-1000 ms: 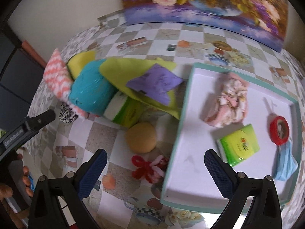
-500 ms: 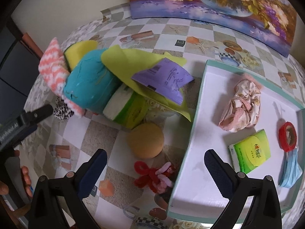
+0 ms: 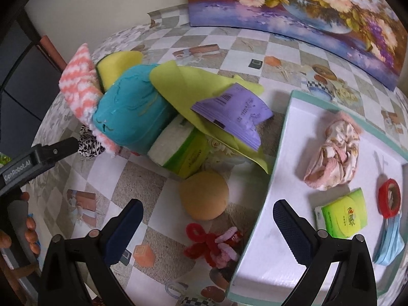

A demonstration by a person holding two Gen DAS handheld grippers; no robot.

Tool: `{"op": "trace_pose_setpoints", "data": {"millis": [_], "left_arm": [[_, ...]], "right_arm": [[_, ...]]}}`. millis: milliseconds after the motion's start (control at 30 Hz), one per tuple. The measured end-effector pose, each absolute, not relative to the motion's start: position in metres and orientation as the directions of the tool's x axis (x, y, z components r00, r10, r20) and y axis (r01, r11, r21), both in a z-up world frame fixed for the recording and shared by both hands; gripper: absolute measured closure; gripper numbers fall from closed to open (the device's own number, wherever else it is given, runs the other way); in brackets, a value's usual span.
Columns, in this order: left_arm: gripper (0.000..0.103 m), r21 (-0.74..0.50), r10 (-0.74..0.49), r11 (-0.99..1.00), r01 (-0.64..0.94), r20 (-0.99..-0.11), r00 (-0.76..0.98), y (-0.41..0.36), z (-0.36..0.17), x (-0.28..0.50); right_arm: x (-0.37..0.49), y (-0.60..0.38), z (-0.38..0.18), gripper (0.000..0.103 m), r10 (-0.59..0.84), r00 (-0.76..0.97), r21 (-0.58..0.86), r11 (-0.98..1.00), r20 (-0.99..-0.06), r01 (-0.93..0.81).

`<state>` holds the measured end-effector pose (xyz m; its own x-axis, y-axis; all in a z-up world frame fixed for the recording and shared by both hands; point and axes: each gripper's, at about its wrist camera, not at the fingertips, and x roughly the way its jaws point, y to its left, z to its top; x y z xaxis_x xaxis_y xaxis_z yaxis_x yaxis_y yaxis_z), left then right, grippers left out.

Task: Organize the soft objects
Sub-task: 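Grasp the leopard-print scrunchie with the left tool while the right tool grasps the tan ball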

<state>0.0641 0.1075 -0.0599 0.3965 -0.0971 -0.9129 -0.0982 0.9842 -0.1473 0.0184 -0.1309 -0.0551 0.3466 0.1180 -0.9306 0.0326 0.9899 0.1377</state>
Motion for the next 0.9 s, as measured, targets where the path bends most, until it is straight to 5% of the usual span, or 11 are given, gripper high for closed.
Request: {"op": "trace_pose_setpoints", "data": {"millis": [300, 567, 900], "left_arm": [[0.004, -0.138, -0.101, 0.988, -0.07, -0.918, 0.384, 0.108, -0.07, 0.08], [0.004, -0.125, -0.102, 0.991, -0.042, -0.929, 0.357, 0.104, -0.091, 0.091], [0.008, -0.154, -0.132, 0.988, -0.029, -0.92, 0.368, 0.102, -0.1, 0.098]], "right_arm": [[0.022, -0.117, -0.061, 0.021, 0.125, 0.339, 0.125, 0.992, -0.932, -0.023], [0.028, -0.121, -0.072, 0.023, 0.12, 0.319, 0.122, 0.992, -0.94, -0.014], [0.033, -0.114, -0.087, 0.038, 0.112, 0.285, 0.106, 0.994, -0.952, -0.034]]}}
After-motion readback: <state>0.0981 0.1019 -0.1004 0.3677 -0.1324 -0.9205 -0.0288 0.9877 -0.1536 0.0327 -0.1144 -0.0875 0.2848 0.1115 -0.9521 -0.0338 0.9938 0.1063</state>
